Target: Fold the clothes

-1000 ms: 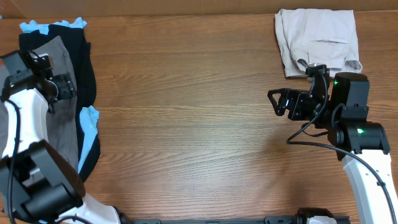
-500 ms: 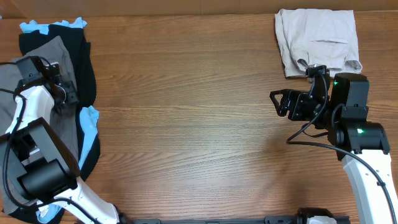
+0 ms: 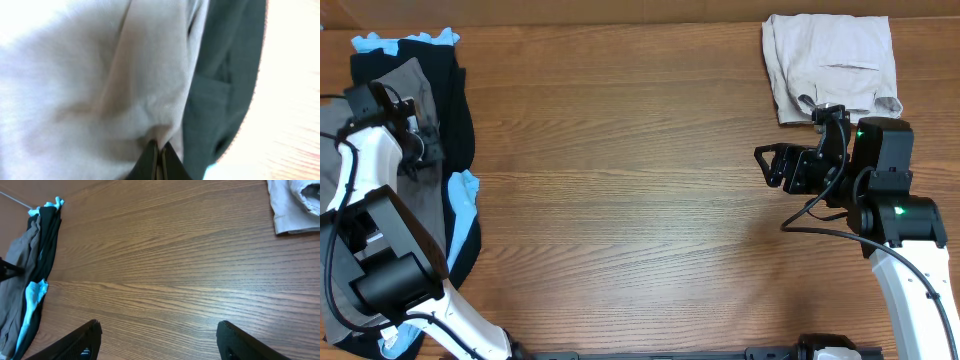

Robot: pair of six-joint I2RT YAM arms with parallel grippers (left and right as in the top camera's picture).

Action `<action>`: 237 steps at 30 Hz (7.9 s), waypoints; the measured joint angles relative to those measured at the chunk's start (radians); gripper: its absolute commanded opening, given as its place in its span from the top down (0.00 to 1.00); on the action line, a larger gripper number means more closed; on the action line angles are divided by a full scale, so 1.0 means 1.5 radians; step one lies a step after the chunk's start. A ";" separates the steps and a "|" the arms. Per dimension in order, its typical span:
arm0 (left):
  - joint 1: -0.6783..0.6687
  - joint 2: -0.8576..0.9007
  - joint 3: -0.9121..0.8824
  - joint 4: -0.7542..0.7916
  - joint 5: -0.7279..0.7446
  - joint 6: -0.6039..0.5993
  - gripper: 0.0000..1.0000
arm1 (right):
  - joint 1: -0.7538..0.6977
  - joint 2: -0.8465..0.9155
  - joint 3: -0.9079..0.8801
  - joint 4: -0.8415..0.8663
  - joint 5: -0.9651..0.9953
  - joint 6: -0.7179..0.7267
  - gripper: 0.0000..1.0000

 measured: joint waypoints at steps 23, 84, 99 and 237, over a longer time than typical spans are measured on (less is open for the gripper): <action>-0.346 -0.001 0.135 -0.119 0.036 -0.053 0.96 | 0.000 0.000 0.000 -0.012 0.012 0.000 0.26; -0.084 0.123 0.170 -0.218 0.121 0.065 0.07 | 0.000 0.028 0.000 -0.023 0.033 0.000 0.21; -0.089 0.123 0.170 -0.211 0.120 0.079 0.37 | 0.000 0.028 0.000 -0.026 0.035 0.000 0.21; -0.622 0.276 0.498 0.297 0.190 -0.167 0.00 | 0.001 0.180 0.057 -0.079 0.053 -0.015 0.16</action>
